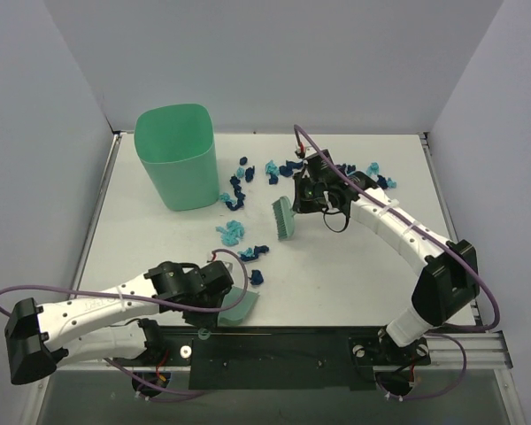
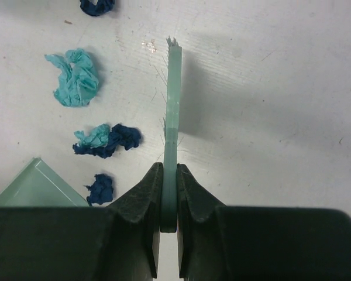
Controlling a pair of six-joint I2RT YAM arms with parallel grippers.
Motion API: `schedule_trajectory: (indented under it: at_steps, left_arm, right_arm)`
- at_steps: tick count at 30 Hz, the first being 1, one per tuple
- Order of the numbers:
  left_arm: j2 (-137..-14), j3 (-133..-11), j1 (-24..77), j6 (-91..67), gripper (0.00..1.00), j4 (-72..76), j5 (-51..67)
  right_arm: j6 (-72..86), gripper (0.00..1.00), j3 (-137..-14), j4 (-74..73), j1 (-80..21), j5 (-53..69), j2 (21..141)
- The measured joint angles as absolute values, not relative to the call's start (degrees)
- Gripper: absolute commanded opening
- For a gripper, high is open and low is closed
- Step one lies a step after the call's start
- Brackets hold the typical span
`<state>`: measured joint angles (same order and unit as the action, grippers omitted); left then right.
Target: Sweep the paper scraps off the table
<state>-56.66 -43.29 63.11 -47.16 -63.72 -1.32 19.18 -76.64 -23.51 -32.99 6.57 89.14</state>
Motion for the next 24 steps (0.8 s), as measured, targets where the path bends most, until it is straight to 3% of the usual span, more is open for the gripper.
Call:
schedule_trajectory:
  at_steps: [12,24]
  left_arm:
    - [-66.17,-42.57,64.05,-49.19,0.00,-52.90,-2.59]
    - [-69.21,-42.57,55.68,-46.22,0.00,-48.29,-1.32]
  right_arm:
    - [14.44,0.00,-76.51,-18.46,-37.71,8.03,94.08]
    - [13.08,0.00,-69.14,-16.10,-43.38,12.67,90.85]
